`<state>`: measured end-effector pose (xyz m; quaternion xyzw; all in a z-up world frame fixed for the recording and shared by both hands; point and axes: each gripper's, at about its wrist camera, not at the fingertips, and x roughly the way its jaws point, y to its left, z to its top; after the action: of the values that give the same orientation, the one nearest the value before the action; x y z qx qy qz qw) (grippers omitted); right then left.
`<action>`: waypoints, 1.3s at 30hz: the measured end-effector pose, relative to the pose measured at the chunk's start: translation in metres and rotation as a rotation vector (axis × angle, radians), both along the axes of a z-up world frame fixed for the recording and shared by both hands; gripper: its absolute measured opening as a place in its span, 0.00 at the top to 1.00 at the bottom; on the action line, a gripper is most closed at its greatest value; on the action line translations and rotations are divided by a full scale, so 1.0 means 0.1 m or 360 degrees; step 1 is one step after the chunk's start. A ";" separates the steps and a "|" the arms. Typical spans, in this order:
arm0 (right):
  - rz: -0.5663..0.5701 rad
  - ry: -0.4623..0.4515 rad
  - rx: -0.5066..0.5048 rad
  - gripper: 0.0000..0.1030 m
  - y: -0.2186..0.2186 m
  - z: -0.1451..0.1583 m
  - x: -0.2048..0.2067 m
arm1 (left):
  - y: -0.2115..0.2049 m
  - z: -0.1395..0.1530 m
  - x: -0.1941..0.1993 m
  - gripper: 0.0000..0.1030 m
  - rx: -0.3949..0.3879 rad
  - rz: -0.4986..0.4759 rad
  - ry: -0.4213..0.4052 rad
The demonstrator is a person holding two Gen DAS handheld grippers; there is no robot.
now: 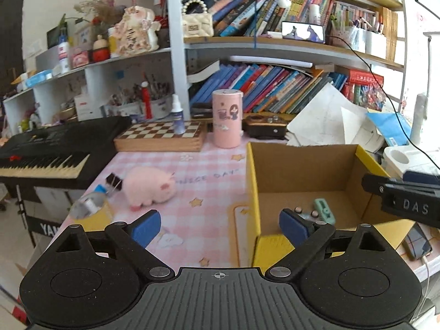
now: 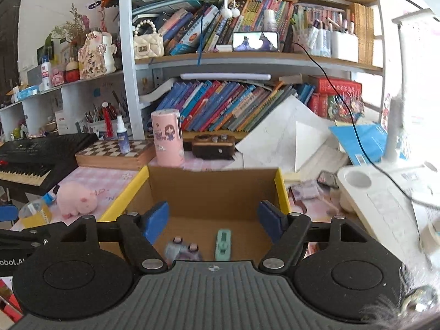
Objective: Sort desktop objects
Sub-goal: 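Lift both open tools out of the yellow box and back away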
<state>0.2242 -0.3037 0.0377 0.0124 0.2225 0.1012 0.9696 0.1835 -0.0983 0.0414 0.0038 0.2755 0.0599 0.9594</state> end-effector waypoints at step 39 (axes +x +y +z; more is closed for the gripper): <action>-0.0247 0.0186 -0.0106 0.00 1.46 -0.30 -1.51 | 1.39 -0.26 -1.20 0.01 0.0066 -0.0020 0.0150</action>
<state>0.0729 -0.1575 0.0072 0.0032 0.2803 0.0175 0.9598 0.0637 0.0409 0.0149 0.0282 0.3192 0.0593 0.9454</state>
